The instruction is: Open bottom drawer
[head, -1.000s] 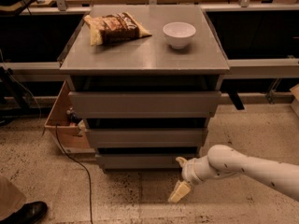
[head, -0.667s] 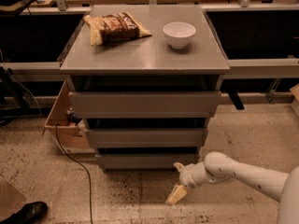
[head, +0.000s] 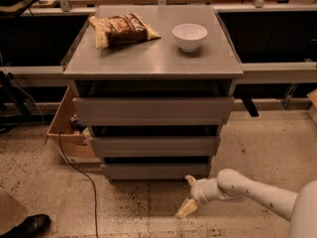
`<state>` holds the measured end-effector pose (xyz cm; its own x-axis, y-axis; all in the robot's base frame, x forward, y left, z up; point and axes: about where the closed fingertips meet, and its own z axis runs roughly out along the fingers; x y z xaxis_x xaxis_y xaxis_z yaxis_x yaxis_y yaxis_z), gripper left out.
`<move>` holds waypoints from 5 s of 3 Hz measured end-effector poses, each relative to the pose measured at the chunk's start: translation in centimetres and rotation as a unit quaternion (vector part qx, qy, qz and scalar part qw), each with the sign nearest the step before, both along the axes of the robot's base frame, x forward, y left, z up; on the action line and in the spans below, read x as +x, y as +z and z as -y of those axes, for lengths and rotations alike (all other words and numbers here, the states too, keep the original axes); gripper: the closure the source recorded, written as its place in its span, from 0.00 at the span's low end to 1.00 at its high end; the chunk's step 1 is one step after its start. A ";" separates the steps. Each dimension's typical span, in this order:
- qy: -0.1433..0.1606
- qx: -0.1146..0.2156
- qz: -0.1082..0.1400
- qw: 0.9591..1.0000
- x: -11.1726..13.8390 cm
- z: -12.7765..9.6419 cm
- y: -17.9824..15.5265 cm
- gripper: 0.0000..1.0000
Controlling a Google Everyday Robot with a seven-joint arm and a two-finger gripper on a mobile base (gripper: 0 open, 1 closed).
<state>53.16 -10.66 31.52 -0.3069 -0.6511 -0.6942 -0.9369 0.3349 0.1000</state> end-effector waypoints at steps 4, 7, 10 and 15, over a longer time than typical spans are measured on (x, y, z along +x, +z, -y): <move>-0.031 0.023 0.059 0.998 8.3 0.9 -8.4 0.00; -0.066 0.013 0.104 0.992 15.8 2.7 -10.5 0.00; -0.062 -0.015 0.117 0.991 18.7 2.2 -13.4 0.18; -0.025 -0.025 0.094 0.995 15.3 1.2 -12.3 0.66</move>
Offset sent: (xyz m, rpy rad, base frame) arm 0.0498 -0.0089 -0.0871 0.0378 -0.0423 -0.0380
